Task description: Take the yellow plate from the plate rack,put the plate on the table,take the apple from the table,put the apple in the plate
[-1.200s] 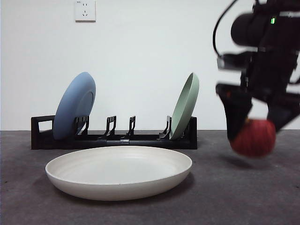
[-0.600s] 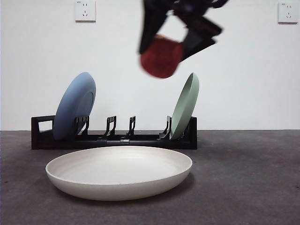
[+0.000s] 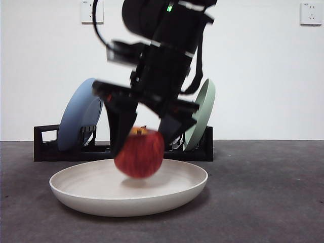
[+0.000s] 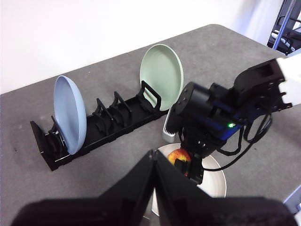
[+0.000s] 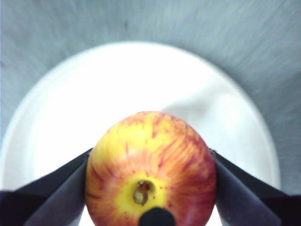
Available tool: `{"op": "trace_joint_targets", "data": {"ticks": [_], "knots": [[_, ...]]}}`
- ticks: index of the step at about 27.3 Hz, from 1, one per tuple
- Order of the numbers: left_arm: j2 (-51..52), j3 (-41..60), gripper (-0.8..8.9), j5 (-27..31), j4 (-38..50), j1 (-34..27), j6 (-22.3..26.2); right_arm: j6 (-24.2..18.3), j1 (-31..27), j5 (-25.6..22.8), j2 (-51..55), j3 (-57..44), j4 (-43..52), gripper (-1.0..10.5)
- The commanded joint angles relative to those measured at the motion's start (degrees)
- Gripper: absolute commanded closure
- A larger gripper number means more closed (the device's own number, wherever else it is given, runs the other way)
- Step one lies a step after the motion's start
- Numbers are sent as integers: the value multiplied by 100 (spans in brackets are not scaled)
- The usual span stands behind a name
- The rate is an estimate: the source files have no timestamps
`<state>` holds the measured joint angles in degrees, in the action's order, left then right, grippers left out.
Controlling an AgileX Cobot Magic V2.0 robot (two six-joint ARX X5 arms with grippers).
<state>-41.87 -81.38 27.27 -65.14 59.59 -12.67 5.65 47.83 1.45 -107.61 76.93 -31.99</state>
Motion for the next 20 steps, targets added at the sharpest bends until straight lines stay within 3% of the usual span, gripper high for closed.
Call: {"op": "trace_joint_targets", "data": {"ticks": [1,17,20], "knots": [[9,28,822,-28,4,7,4,63,55,-26,-140,-4,39,962],[9,28,822,-28,0,7,4,57,59,-44,-452,-7,-404,958],[9,28,822,-28,2,7,7,55,66,-42,-452,-4,-402,872]]}}
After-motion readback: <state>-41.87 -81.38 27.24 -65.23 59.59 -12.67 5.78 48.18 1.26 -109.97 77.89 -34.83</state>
